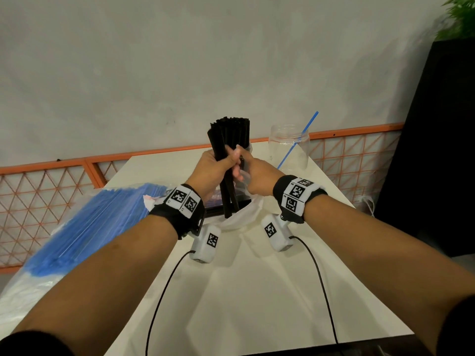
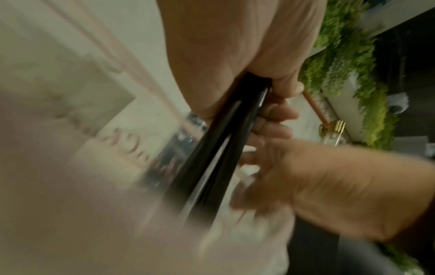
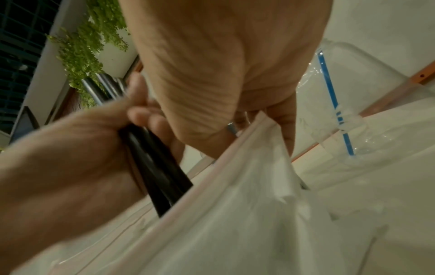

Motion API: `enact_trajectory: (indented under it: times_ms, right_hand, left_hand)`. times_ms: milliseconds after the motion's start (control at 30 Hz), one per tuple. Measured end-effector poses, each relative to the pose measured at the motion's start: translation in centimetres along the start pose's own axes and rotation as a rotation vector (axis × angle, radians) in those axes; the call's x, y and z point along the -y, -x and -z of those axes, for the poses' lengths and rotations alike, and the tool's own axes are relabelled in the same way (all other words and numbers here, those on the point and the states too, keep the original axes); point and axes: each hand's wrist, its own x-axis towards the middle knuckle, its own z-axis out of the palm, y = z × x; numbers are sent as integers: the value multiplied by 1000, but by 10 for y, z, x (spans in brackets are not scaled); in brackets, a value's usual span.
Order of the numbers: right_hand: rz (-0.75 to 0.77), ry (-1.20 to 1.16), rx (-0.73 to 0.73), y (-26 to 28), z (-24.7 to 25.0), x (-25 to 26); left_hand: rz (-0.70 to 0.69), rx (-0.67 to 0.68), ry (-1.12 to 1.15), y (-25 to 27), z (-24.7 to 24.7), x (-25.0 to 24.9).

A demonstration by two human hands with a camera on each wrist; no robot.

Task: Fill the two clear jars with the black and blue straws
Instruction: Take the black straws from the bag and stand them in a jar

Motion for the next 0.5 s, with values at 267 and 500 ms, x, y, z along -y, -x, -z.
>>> enact_trajectory:
  times_ms: [267,500]
  right_hand:
    - [-42,-10,-5,-9,-1,-4]
    - [-12,23,-20,-11,-3,-10]
  left_hand:
    - [-243,-109,110,-43,5,-74]
    - [-366,-239,103,-79,-6,-99]
